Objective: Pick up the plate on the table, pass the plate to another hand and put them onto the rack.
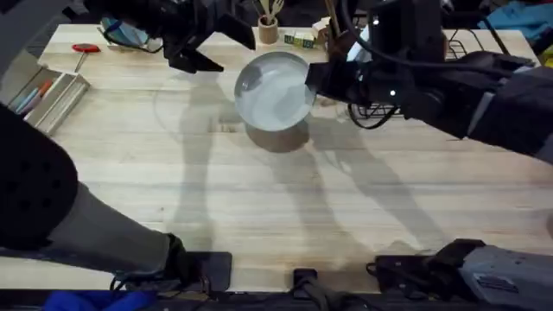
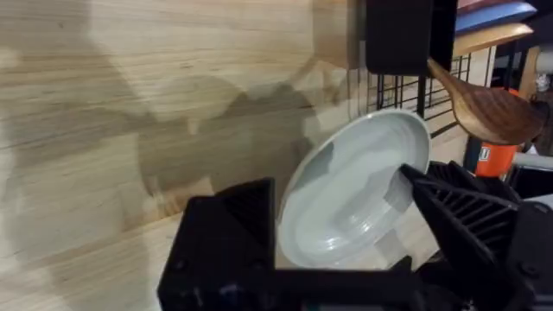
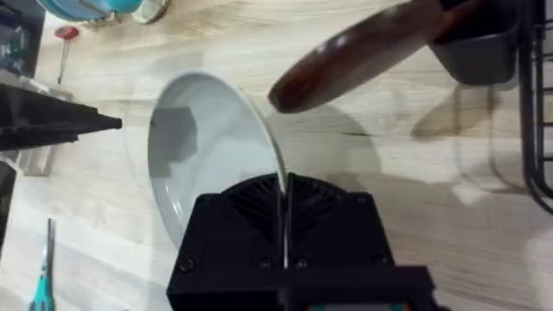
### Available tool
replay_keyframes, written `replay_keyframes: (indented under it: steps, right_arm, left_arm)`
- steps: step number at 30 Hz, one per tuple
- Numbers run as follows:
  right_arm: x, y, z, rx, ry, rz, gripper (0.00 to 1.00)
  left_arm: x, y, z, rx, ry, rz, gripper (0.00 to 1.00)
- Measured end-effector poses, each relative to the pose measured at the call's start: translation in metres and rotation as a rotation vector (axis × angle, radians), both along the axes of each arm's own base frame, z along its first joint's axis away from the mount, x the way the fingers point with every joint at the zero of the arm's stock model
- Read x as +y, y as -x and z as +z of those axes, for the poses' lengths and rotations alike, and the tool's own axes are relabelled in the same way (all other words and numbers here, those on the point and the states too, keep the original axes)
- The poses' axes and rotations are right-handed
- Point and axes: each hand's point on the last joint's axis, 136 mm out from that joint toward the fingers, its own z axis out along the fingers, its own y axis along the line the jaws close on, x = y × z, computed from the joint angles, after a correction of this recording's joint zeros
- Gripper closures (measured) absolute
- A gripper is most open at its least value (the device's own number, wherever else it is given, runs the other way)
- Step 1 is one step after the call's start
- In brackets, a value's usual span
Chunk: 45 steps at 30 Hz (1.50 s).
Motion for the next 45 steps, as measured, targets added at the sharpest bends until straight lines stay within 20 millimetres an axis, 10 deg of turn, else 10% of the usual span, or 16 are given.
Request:
replay_keyframes:
  steps: [16,26,45]
  right_arm:
    - [-0.006,0.009,-0.003,-0.047,0.142,0.110,0.971]
    - [-0.018,0.029,0.014,-0.116,0.260,0.223,0.971]
    - [-0.079,0.087,0.141,-0.627,0.559,0.302,0.971]
  left_arm:
    - [0.013,0.014,-0.011,0.054,-0.106,0.012,0.006]
    - [0.043,0.035,0.040,-0.122,-0.314,0.084,0.007]
    - [0.055,0.045,0.057,-0.177,-0.393,0.126,0.007]
